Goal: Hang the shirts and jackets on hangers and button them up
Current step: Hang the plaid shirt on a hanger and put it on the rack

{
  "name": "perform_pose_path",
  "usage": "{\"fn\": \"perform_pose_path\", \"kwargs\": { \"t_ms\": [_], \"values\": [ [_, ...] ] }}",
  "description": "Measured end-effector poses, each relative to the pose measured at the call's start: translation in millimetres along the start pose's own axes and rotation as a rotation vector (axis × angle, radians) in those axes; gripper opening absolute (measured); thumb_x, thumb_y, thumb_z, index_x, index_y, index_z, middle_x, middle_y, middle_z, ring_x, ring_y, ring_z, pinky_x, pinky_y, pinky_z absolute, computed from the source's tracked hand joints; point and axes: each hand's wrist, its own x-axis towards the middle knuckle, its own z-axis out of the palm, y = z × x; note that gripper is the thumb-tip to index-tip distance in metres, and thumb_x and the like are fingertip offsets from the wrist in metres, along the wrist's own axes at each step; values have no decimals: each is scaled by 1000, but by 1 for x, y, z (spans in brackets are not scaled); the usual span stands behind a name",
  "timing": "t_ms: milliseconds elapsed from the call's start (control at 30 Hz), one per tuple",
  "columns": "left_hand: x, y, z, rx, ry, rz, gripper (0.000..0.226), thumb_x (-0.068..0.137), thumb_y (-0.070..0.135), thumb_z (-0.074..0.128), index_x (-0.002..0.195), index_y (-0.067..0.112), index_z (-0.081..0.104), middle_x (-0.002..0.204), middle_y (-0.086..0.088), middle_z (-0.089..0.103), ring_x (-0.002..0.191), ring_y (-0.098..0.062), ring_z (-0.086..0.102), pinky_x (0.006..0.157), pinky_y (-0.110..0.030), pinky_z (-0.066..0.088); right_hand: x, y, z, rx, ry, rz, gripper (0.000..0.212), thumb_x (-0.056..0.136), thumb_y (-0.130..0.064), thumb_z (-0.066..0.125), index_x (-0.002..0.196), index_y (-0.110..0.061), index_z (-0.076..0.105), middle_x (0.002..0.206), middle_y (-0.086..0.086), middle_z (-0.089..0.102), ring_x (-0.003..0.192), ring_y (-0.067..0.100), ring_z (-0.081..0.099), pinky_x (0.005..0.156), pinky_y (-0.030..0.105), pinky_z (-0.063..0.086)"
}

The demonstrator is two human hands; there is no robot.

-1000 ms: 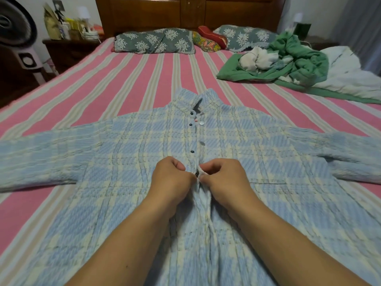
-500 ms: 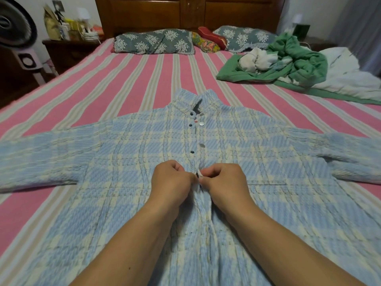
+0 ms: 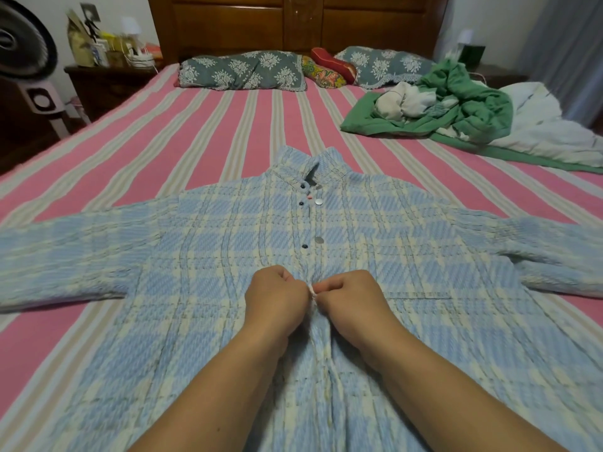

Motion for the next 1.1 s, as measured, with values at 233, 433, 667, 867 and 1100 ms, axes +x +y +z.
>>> {"fn": "perform_pose_path", "kwargs": {
  "t_ms": [233,433,667,867,1100],
  "values": [
    [4,26,-15,330,-204,-14,5,95,9,50,90,9,52,89,-13,66,73,-27,61,60,-34,50,-1,-26,-33,-347,-257,-10,28,98,-20,55,84,-6,74,63,-8,60,57,16,49,55,26,39],
    [81,62,-35,593,-155,179,18,86,-2,51,75,5,64,75,-9,67,61,-28,62,62,-35,54,28,-68,-54,-614,-244,-166,32,99,-34,58,102,-6,74,103,8,75,91,25,72,82,40,59],
    [103,29,15,899,20,327,26,98,21,54,121,10,48,115,-11,55,101,-30,58,69,-35,38,108,-31,3,-541,-92,-146,64,86,-50,66,134,-16,42,131,10,47,115,31,52,91,43,50],
    [91,9,17,1146,149,514,37,105,38,29,115,10,51,105,-8,50,85,-26,45,67,-35,31,117,-12,-7,-375,66,-123,14,90,-19,61,99,-9,56,93,7,60,75,22,55,65,34,46],
    [88,36,19,1294,-60,207,80,92,78,30,128,10,54,130,-11,56,115,-34,57,84,-43,46,106,-15,-6,-366,92,-27,37,88,-29,67,64,-18,40,56,-1,40,49,19,38,46,26,27]
  ]
}}
